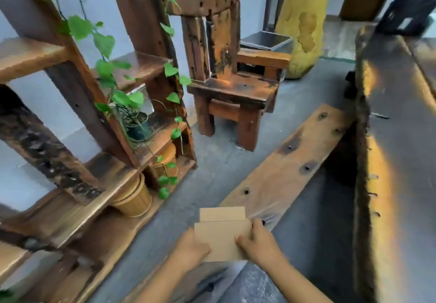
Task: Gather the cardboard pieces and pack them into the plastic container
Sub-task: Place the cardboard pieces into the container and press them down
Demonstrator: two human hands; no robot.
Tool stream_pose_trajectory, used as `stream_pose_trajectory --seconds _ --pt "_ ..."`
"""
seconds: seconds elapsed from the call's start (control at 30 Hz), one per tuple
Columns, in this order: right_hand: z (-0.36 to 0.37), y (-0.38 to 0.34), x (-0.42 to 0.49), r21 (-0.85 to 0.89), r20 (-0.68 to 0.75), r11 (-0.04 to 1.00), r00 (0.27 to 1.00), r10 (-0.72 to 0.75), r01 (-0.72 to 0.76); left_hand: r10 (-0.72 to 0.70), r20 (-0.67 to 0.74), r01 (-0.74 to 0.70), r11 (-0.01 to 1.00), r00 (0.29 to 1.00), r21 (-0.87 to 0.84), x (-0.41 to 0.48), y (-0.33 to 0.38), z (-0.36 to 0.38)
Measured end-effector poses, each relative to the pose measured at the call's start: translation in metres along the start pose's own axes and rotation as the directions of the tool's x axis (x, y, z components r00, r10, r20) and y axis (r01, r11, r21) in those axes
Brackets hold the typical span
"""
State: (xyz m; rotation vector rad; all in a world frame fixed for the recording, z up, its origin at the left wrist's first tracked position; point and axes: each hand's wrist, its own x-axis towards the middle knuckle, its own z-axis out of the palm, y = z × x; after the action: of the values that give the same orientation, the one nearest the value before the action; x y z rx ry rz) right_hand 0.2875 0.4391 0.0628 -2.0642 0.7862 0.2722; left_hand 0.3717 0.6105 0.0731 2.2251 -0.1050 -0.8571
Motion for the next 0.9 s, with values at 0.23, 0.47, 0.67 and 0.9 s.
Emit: stream_pose_trajectory --seconds 0.23,0.47,0.67,0.9 --pt "-0.057 0.090 -0.049 0.119 -0.152 0.972 0.964 0.217 -0.200 0.199 0.170 -0.204 0.979 0.965 0.015 -0.007 0.049 0.095" --pt "-0.105 0.161 -0.089 0.384 -0.300 0.840 0.808 0.506 -0.384 0.310 0.465 -0.434 0.882 0.829 0.186 0.001 0.110 0.182" --pt "-0.130 0.206 -0.116 0.591 -0.319 0.656 0.611 0.725 -0.470 0.342 0.665 -0.646 0.709 0.664 0.281 -0.001 0.169 0.251" --pt "-0.142 0.227 -0.141 0.792 -0.275 0.411 0.337 0.900 -0.451 0.249 0.880 -0.804 0.555 0.405 0.213 -0.007 0.226 0.312"
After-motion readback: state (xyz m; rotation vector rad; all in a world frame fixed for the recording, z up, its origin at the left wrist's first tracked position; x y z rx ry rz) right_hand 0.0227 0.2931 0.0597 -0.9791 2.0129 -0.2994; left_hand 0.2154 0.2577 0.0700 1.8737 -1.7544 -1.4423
